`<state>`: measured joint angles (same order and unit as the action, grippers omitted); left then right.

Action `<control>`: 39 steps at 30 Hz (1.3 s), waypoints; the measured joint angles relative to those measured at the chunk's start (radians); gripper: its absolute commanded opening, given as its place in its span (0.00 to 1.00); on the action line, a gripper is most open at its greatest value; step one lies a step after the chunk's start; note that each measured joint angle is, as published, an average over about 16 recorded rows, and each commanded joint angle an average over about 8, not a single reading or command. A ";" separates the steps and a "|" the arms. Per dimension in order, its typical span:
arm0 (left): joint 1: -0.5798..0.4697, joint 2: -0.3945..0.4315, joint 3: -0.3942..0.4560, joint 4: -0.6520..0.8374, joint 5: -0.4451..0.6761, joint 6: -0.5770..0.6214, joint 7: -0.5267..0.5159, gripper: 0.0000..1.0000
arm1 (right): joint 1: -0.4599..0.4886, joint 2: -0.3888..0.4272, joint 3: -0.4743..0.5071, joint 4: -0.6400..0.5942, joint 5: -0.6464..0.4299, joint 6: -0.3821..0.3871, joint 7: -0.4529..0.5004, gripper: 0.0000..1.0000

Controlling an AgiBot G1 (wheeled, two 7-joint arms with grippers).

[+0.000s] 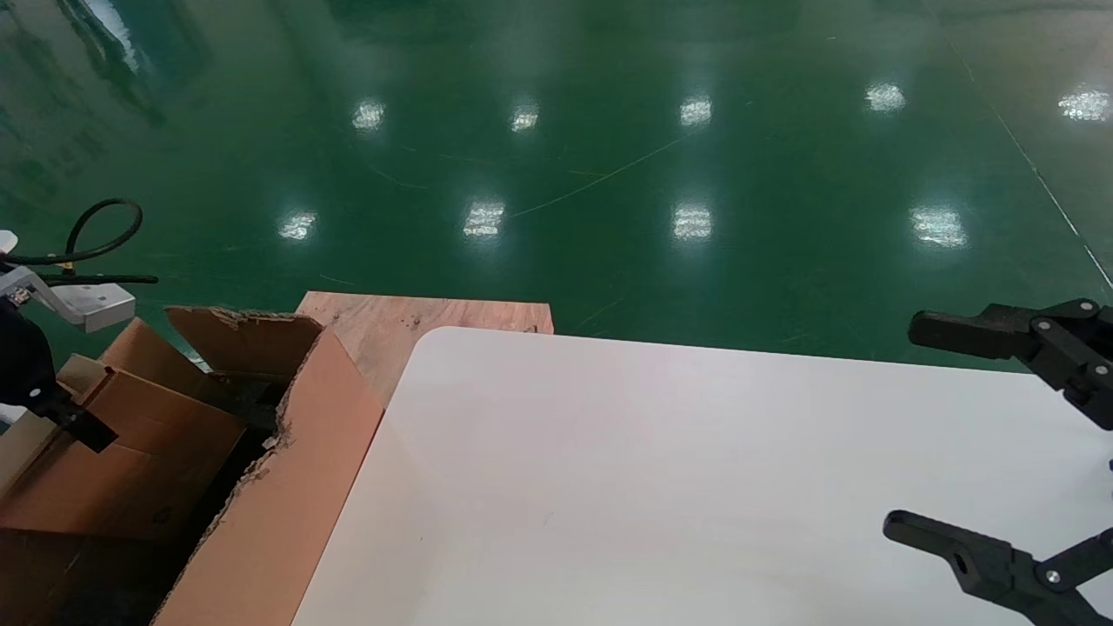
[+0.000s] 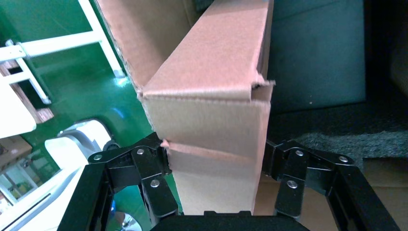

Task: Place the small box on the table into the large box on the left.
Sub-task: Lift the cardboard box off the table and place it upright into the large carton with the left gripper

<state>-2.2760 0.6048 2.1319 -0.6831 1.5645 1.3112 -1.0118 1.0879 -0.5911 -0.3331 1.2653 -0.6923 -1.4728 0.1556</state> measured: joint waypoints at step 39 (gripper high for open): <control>-0.011 0.002 0.025 0.079 0.018 0.086 -0.039 0.00 | 0.000 0.000 -0.001 0.000 0.000 0.000 0.000 1.00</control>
<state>-2.2865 0.6063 2.1567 -0.6039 1.5830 1.3975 -1.0512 1.0881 -0.5908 -0.3338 1.2653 -0.6919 -1.4726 0.1553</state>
